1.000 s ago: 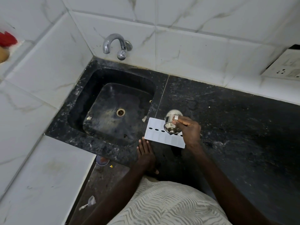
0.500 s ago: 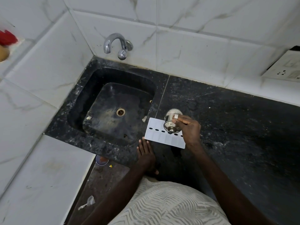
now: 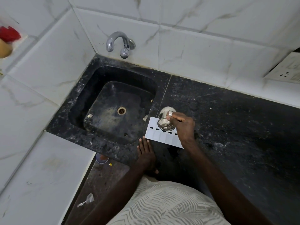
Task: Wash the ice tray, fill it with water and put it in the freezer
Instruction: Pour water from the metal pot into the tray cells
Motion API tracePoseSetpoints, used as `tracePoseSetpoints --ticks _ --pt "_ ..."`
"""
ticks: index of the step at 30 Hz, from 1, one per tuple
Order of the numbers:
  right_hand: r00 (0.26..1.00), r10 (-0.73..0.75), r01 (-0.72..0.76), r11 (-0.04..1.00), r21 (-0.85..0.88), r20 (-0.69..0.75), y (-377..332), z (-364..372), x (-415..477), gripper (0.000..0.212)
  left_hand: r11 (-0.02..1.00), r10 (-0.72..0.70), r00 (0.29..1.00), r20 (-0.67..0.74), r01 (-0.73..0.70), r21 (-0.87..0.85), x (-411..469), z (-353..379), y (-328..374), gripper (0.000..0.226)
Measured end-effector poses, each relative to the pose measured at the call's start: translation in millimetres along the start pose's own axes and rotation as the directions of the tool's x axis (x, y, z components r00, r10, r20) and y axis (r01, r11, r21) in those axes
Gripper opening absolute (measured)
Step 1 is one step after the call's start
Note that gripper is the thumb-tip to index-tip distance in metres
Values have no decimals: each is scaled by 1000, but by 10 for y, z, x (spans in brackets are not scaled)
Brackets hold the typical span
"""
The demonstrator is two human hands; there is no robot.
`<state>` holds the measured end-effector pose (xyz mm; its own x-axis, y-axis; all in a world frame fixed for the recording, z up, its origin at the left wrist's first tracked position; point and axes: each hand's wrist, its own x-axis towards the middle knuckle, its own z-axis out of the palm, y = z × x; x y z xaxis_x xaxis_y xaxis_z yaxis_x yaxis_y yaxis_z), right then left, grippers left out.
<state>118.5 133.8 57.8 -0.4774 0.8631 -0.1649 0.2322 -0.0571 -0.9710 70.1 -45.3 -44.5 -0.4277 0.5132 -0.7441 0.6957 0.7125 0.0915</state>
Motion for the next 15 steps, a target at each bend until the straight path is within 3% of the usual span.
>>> tracePoseSetpoints --ticks 15 --pt "998 -60 60 998 -23 14 -49 56 44 27 999 21 1000 -10 -21 -29 37 34 -29 169"
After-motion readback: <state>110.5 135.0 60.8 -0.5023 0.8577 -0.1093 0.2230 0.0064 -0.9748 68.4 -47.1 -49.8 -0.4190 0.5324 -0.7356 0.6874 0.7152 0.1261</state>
